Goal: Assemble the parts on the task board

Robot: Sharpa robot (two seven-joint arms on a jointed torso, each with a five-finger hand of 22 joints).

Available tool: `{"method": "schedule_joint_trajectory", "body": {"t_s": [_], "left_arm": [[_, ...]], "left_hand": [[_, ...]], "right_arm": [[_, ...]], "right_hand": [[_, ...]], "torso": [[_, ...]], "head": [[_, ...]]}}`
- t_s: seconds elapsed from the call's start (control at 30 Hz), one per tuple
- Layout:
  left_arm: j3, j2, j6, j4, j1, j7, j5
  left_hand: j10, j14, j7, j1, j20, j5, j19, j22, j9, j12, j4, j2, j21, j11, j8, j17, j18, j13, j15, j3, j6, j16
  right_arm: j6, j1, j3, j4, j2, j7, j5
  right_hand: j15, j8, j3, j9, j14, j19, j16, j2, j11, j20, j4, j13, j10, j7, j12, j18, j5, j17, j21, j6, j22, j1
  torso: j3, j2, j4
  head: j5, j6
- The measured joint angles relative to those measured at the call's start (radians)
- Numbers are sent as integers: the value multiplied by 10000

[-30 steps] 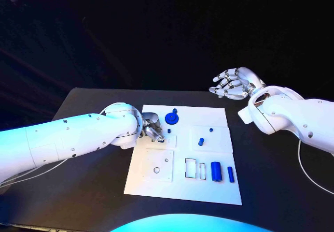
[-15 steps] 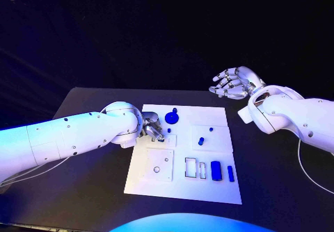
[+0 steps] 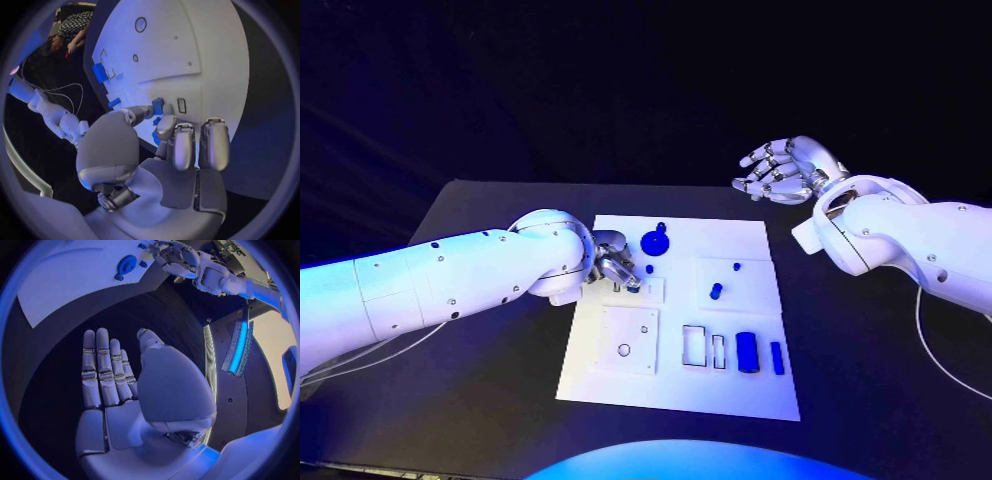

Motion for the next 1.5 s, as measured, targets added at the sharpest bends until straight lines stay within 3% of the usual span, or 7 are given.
{"method": "schedule_joint_trajectory", "body": {"t_s": [0.5,0.53,0.57,0.7,1.5], "left_arm": [[3,9,-36,-25,1,-2,147],[2,11,-39,-28,1,-2,152],[1,14,-42,-31,1,-2,155],[1,21,-50,-46,-1,-2,157],[-6,76,-52,-125,-8,-1,120]], "left_hand": [[37,-1,-71,-187,-37,-115,37,-2,74,-1,-268,27,0,-36,-132,-1,0,46,0,-263,82,39],[37,0,-80,-188,-37,-115,36,-2,74,-1,-324,26,0,-36,-135,-1,0,46,0,-282,114,39],[36,0,-90,-246,-37,-129,36,-1,74,-1,-619,-32,0,-36,-138,-1,0,46,0,12,126,39],[37,-36,-94,-339,-37,-190,36,-2,116,-1,-801,-54,0,-36,-237,-1,-1,78,-35,-84,160,39],[36,-1,-391,-253,-73,-300,71,5,203,46,-317,32,0,-36,-393,-1,1,171,-71,-1212,566,87]], "right_arm": [[4,-2,0,13,-9,0,0],[4,-2,0,13,-10,0,0],[4,-2,0,13,-11,0,0],[4,-2,0,13,-12,0,0],[2,-2,1,17,-13,29,0]], "right_hand": [[0,0,0,-14,0,0,0,0,0,0,0,-27,0,0,-36,0,0,-14,-41,0,-21,0],[0,0,0,-14,0,0,0,0,0,0,0,-27,0,0,-36,0,0,-14,-41,0,-21,0],[0,0,0,-14,0,0,0,0,0,0,0,-27,0,0,-36,0,0,-14,-41,0,-21,0],[0,0,28,-14,0,0,0,1,0,0,28,-45,0,0,-36,0,0,-14,-41,0,-34,0],[0,40,28,-22,0,0,1,1,0,0,28,-65,0,0,-36,0,0,-21,-40,0,-56,-1]], "torso": [[-12,-5,9],[-12,-6,9],[-12,-6,9],[-12,-6,9],[-13,-6,10]], "head": [[-31,-46],[-31,-47],[-31,-47],[-35,-48],[-57,-41]]}}
